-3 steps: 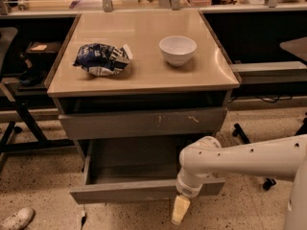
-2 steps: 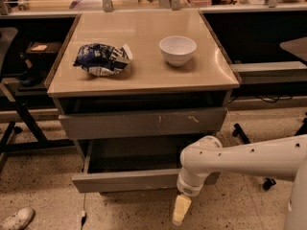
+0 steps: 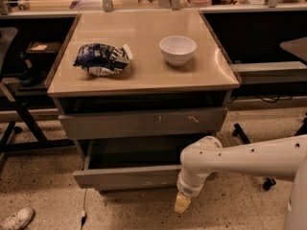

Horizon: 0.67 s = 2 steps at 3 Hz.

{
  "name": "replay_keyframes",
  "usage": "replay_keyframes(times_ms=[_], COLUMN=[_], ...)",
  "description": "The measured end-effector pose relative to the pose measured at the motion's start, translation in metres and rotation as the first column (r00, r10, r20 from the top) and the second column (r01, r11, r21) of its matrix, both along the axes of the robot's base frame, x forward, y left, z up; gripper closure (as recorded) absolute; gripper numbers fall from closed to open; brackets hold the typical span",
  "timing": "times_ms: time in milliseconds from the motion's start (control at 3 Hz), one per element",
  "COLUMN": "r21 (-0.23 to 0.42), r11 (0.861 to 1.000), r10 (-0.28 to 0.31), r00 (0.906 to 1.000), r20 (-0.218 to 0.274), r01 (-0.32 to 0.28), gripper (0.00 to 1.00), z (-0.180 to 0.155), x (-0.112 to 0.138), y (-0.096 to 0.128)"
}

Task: Close middle drawer

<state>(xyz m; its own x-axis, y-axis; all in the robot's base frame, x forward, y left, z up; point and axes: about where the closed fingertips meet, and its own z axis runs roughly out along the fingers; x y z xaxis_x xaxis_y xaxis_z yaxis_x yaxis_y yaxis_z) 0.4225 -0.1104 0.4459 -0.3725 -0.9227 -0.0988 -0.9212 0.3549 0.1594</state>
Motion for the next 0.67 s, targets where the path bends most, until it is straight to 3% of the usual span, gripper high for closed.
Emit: replay_keyframes(times_ms=[667], r21=[0.008], r11=[1.000], r10=[-0.012], r00=[0.9999], r20=[-0.003], r01=[0.012], gripper=[0.88], z=[-0.0057], x=[0.0063], y=[-0.0007])
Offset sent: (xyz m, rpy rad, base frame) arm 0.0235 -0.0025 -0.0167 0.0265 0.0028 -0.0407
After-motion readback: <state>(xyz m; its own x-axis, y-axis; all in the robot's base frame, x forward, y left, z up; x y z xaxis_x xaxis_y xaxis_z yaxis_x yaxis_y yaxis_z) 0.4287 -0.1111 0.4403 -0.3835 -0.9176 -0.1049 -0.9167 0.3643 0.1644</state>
